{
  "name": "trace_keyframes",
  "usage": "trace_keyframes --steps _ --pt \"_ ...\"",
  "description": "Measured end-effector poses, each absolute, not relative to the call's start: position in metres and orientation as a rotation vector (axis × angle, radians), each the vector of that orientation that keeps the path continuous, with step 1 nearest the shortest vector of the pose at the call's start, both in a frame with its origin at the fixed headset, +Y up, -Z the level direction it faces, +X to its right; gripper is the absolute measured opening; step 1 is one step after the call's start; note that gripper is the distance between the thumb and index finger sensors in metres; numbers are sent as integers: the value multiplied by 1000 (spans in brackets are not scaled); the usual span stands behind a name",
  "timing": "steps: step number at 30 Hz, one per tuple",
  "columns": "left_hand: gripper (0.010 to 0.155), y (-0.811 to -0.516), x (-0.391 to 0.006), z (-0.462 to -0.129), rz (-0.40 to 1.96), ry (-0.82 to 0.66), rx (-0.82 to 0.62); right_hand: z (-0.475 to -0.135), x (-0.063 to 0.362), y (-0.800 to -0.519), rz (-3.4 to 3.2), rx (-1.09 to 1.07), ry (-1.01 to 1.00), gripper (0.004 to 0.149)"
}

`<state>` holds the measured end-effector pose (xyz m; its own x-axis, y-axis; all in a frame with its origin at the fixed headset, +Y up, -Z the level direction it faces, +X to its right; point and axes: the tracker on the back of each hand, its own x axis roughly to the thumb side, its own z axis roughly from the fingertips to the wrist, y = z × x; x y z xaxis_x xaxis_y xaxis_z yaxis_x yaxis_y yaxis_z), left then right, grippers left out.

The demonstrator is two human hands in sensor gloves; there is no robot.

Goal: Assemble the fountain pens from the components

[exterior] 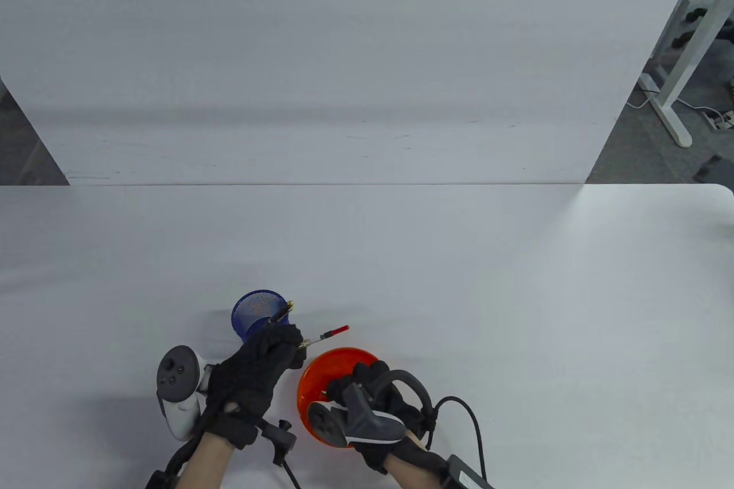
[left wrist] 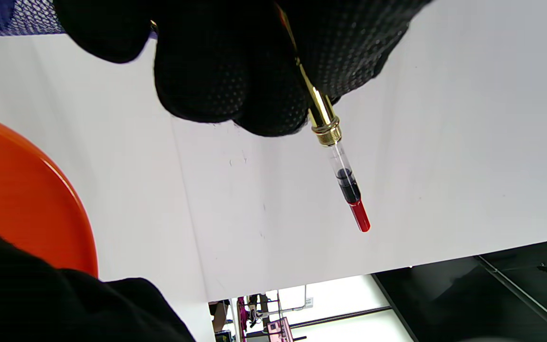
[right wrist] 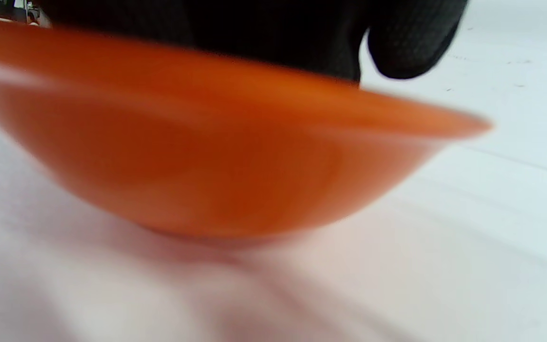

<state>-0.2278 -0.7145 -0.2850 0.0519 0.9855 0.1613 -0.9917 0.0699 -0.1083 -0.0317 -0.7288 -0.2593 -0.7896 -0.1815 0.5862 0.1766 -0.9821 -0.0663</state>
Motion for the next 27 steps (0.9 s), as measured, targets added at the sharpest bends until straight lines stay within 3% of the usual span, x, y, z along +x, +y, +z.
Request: trace_keyframes --steps 11,15,23,26,27 --pt "42 -715 -227 -285 1504 -210 30 -258 -38 -735 -2755 -959 -39 50" --pt "42 -714 -227 -285 1508 -215 28 -260 -22 -718 -2863 -982 49 55" --pt "42 -717 -224 -285 1445 -218 21 -281 83 -682 -3575 -817 362 49" --pt "42 -718 -222 -285 1410 -221 15 -295 118 -686 -4104 -862 342 43" --pt "42 -718 -222 -285 1399 -224 13 -299 125 -692 -4325 -901 218 40"
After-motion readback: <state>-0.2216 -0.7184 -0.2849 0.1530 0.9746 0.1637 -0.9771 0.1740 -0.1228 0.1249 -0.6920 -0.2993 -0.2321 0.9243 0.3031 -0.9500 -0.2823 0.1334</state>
